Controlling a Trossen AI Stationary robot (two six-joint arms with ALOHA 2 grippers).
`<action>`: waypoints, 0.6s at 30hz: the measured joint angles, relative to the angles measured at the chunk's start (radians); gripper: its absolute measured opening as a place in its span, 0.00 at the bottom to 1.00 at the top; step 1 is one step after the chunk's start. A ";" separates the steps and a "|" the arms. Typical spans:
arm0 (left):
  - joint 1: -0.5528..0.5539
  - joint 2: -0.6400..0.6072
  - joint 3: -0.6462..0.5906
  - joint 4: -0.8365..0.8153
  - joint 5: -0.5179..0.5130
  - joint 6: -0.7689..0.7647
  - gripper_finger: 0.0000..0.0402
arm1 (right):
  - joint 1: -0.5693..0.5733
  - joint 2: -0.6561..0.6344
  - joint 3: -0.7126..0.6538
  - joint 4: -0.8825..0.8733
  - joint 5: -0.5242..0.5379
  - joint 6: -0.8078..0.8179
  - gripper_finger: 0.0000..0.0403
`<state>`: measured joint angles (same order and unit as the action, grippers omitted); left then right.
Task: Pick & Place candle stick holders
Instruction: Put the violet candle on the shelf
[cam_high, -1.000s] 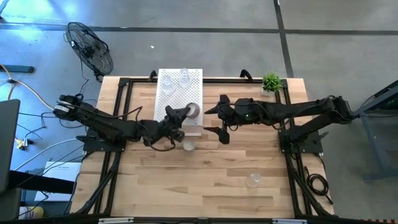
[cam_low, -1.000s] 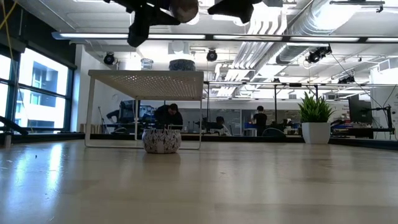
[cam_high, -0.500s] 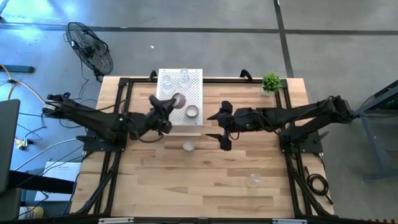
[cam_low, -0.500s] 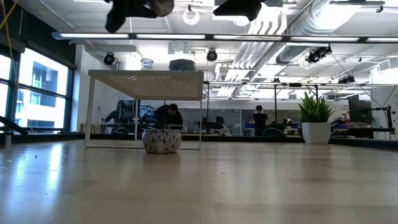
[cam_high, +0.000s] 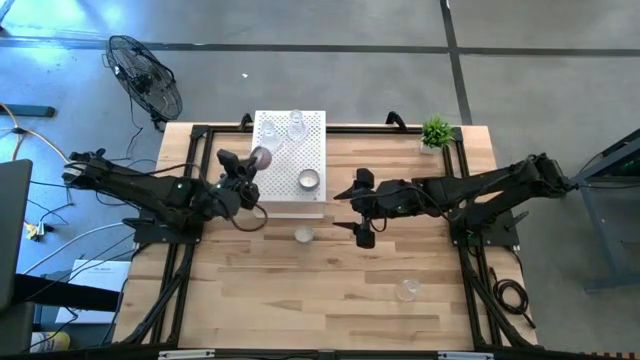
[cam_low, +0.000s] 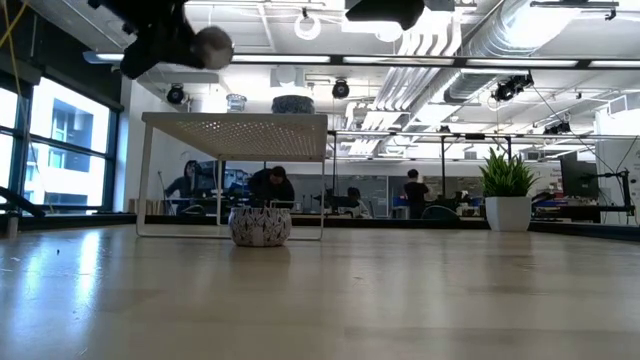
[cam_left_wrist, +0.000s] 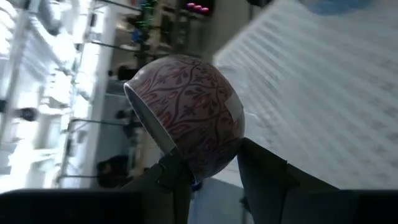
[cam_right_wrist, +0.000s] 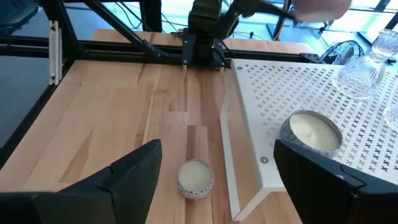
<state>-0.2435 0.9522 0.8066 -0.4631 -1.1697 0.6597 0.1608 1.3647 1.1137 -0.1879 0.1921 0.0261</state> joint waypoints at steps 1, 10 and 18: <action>-0.006 0.002 0.000 -0.043 0.028 -0.043 0.29 | 0.002 0.000 0.000 0.000 0.000 0.000 0.76; -0.052 0.033 0.010 -0.148 0.209 -0.122 0.22 | 0.006 0.000 0.000 -0.003 0.000 0.021 0.76; -0.051 0.047 0.043 -0.258 0.286 -0.202 0.21 | 0.006 0.001 0.001 -0.002 0.000 0.021 0.76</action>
<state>-0.2943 0.9997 0.8497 -0.7209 -0.8840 0.4578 0.1665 1.3655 1.1145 -0.1903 0.1921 0.0475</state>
